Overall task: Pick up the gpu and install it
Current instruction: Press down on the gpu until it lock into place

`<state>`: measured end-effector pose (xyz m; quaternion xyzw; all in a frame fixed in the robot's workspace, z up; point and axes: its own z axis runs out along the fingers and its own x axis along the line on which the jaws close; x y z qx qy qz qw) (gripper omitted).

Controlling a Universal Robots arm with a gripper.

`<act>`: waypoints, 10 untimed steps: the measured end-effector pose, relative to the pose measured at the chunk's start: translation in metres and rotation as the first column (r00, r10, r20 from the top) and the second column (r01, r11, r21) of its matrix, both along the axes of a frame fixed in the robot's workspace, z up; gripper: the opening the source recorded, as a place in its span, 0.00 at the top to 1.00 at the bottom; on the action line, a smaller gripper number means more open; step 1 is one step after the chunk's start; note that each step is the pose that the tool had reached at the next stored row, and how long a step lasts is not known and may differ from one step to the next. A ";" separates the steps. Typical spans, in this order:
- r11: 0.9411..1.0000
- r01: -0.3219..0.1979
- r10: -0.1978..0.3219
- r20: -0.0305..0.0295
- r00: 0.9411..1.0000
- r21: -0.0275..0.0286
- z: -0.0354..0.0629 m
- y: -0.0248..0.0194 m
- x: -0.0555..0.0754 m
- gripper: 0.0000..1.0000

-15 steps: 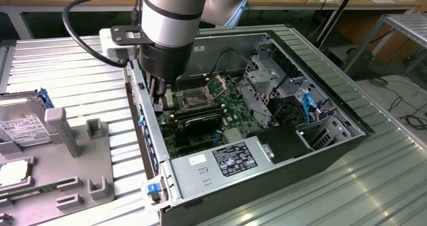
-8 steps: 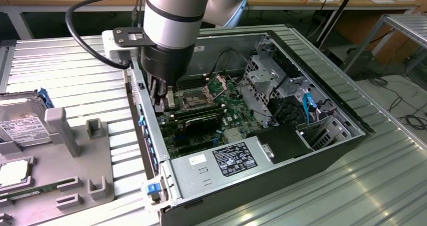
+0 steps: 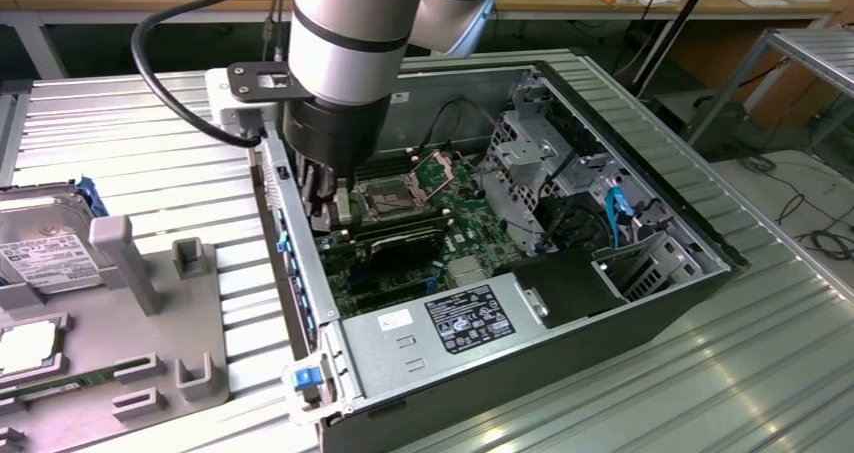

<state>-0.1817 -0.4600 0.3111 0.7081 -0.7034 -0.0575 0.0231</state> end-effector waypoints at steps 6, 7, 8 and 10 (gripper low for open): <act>1.000 0.000 0.000 0.010 1.000 -0.001 -0.0045 -0.0002 -0.003 0.89; 1.000 0.000 0.000 0.011 1.000 0.000 -0.0056 -0.0003 -0.004 0.89; 1.000 0.000 0.000 0.012 1.000 0.000 -0.0056 -0.0003 -0.004 0.89; 1.000 0.000 0.000 0.012 1.000 0.000 -0.0056 -0.0003 -0.004 0.89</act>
